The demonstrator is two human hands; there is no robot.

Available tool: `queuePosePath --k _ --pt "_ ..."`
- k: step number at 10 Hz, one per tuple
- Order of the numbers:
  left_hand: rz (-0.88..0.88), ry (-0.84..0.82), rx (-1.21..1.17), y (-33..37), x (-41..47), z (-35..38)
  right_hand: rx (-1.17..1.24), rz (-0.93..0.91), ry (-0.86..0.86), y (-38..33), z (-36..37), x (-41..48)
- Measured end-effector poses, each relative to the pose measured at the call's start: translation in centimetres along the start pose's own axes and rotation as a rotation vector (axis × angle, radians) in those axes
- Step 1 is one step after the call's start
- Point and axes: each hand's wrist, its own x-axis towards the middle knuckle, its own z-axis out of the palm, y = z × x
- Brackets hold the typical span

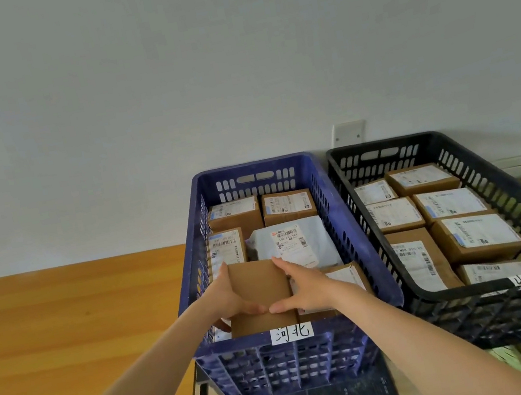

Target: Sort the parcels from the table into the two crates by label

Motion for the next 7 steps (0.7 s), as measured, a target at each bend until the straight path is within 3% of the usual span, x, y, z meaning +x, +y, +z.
queuePosePath --k 2,5,7 --pt "0.018 0.075 0.023 -0.7 0.2 1.2 -0.165 0.039 0.021 -0.5 0.6 -0.5" --pt "0.164 0.098 0.127 -2.4 -0.1 -0.3 -0.071 0.084 0.140 -2.3 1.3 -3.5" --pt "0.308 0.236 0.185 -3.2 -2.6 -0.6 -0.005 0.108 0.324 -2.8 1.6 -7.0"
